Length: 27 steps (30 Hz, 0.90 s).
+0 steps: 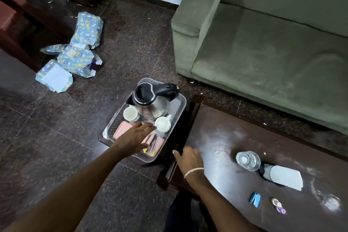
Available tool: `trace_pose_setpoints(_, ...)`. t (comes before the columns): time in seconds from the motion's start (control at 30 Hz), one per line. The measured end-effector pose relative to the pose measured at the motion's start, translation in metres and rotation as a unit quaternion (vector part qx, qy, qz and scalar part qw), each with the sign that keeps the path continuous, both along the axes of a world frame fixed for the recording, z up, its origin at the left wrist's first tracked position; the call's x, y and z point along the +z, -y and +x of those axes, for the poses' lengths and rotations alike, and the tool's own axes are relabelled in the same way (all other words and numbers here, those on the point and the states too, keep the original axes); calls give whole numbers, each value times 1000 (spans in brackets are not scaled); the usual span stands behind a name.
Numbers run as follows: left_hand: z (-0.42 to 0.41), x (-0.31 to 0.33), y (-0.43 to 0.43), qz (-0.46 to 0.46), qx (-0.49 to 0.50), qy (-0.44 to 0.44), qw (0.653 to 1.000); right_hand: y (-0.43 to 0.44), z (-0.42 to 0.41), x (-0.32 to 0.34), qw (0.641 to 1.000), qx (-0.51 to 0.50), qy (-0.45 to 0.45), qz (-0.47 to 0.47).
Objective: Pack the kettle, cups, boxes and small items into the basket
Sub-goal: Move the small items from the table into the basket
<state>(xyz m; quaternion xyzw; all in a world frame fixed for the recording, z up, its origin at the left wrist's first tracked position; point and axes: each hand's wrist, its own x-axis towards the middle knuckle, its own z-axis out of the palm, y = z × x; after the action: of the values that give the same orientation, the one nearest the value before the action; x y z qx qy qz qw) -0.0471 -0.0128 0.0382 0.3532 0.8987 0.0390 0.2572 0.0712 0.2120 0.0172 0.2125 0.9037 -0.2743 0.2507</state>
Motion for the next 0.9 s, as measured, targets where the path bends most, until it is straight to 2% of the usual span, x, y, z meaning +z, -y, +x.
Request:
trace_pose_setpoints(0.13,20,-1,-42,51,9,30,998,-52,47,-9,1000,-5,-27,0)
trace_pose_setpoints(0.33,82,-34,-163,83,-58,83,991,-153,139,-23,994,-38,-93,37)
trace_pose_setpoints(0.6,201,-111,-313,74,-81,171,979,-264,246,-77,988,-110,-83,67)
trace_pose_setpoints(0.73,252,-146,-364,58,-53,190,979,-302,287,-113,986,-106,-61,111)
trace_pose_setpoints(0.9,299,-173,-402,-19,39,184,982,-318,312,-143,968,-98,-29,230)
